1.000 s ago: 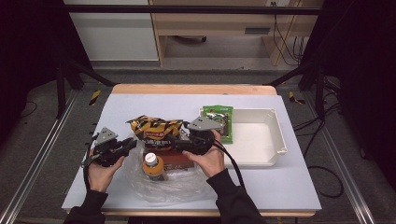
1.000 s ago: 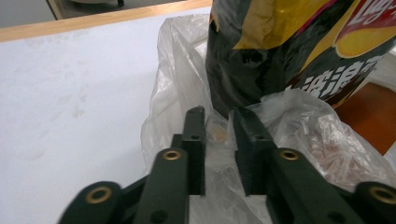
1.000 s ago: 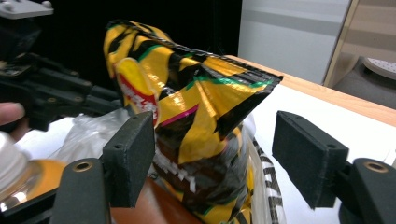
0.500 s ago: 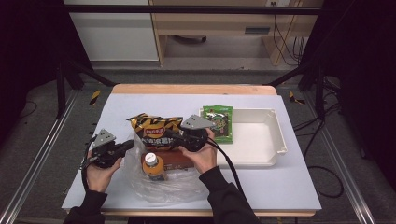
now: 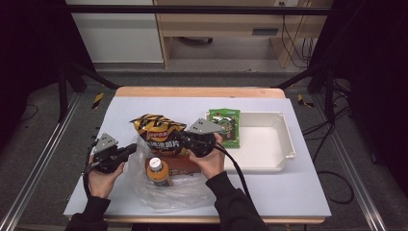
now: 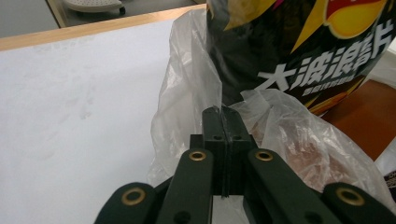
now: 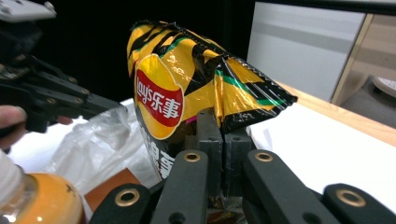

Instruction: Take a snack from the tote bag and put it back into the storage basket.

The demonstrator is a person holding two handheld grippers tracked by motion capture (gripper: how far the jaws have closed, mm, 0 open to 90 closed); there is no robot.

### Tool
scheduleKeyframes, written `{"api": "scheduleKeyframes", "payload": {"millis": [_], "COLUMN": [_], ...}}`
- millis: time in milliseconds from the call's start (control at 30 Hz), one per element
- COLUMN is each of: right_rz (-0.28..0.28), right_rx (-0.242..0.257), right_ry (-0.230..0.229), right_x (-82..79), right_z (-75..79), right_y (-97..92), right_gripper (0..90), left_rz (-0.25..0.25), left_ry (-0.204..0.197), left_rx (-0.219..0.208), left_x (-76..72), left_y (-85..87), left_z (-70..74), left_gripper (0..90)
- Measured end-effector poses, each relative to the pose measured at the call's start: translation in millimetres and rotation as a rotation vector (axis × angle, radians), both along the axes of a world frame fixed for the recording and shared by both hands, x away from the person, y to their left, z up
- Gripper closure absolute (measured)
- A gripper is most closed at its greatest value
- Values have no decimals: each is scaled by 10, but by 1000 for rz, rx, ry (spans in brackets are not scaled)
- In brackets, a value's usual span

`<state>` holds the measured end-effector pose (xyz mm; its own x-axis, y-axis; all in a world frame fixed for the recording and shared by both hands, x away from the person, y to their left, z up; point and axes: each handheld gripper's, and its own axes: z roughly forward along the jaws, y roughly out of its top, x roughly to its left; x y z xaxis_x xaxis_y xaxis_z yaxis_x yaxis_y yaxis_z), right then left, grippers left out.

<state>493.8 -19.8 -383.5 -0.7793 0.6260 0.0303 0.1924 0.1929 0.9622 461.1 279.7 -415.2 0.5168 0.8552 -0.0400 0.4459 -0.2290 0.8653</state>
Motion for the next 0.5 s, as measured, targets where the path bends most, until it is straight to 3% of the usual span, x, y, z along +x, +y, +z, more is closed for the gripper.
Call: {"api": "scheduleKeyframes", "payload": {"millis": [200,500], "right_rz": [8,32], "right_rx": [68,106], "right_ry": [-15,-61], "right_x": [-48,-157], "right_z": [132,404], "right_y": [-94,-133], "right_gripper": [893,893], "left_rz": [2,5], "left_ry": [1,5], "left_rx": [5,14], "left_x": [4,13], "left_y": [-7,-12], "left_z": [-10,-24], "left_gripper": [898,898]}}
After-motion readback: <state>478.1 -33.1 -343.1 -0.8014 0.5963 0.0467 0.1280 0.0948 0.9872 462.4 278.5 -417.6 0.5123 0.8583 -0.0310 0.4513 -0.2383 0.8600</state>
